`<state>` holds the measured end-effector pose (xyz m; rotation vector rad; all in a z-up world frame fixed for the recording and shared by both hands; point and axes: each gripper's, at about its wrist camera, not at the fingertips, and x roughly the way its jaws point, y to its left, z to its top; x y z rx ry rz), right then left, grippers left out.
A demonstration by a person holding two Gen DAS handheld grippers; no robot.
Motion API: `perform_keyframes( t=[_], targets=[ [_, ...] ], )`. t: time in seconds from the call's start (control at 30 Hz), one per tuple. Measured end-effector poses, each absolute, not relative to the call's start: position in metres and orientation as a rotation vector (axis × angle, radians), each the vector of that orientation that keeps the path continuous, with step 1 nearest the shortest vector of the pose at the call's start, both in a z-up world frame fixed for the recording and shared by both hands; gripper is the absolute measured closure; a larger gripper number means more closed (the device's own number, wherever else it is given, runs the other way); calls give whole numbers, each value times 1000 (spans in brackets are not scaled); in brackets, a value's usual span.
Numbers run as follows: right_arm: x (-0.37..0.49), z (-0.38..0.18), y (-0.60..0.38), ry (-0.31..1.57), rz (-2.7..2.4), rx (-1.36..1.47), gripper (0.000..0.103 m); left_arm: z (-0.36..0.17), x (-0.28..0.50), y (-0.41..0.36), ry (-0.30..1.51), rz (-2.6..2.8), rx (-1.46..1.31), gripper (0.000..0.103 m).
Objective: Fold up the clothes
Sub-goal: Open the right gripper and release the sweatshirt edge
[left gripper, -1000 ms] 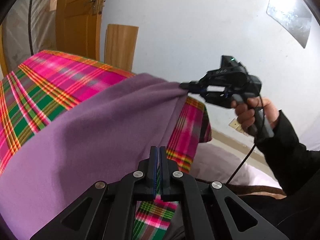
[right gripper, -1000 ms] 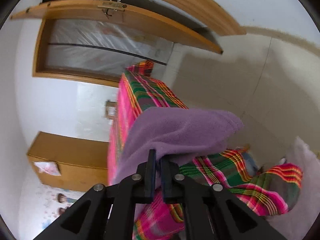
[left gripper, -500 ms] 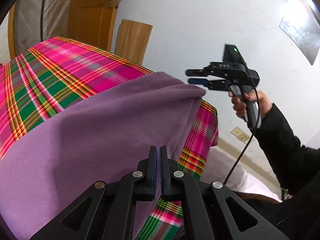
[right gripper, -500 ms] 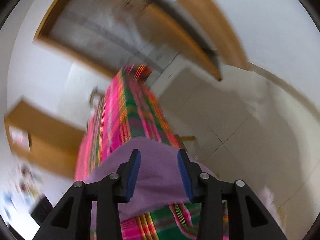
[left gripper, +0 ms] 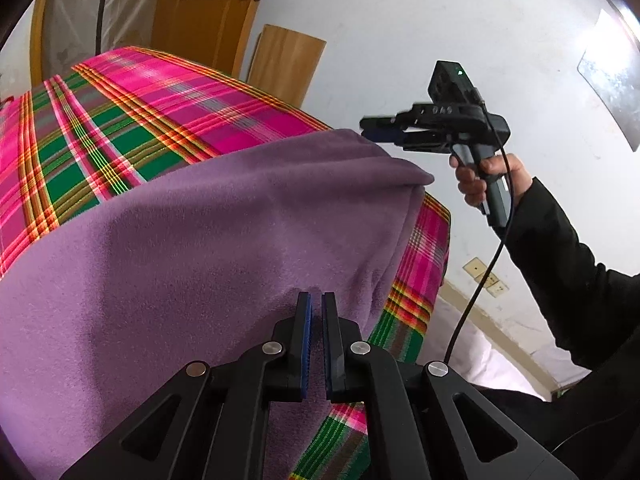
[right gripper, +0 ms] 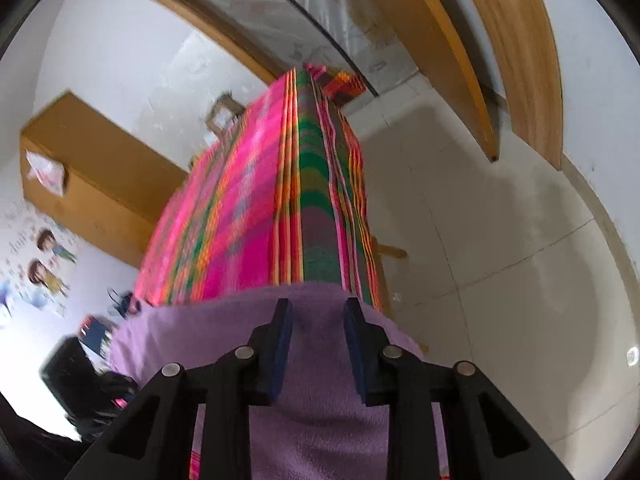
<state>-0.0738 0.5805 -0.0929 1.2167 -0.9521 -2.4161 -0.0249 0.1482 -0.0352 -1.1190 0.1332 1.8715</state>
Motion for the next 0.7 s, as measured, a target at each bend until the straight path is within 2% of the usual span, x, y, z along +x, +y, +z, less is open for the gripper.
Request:
perform_keyframes(
  t=[0.03, 0.07, 0.27, 0.37, 0.43, 0.5, 0.57, 0.7],
  targets=[
    [-75, -93, 584, -973, -2404, 1210, 59, -35, -25, 148, 130, 1870, -1121, 97],
    [-76, -94, 587, -994, -2393, 1202, 57, -36, -26, 148, 127, 1868, -1122, 97],
    [-79, -82, 569, -865, -2425, 1237, 57, -33, -26, 145, 121, 1880, -1122, 97],
    [-65, -69, 557, -795, -2486, 1213, 57, -31, -24, 147, 123, 1877, -1116, 89],
    [-53, -61, 550, -759, -2530, 1193, 57, -29, -20, 151, 130, 1867, -1104, 73],
    [-35, -50, 541, -708, -2581, 1164, 57, -27, -15, 157, 149, 1853, -1087, 67],
    [-20, -42, 531, -646, -2620, 1136, 57, -26, -10, 165, 177, 1840, -1072, 67],
    [17, -26, 492, -371, -2705, 1042, 57, -24, -3, 175, 213, 1826, -1050, 67]
  ],
)
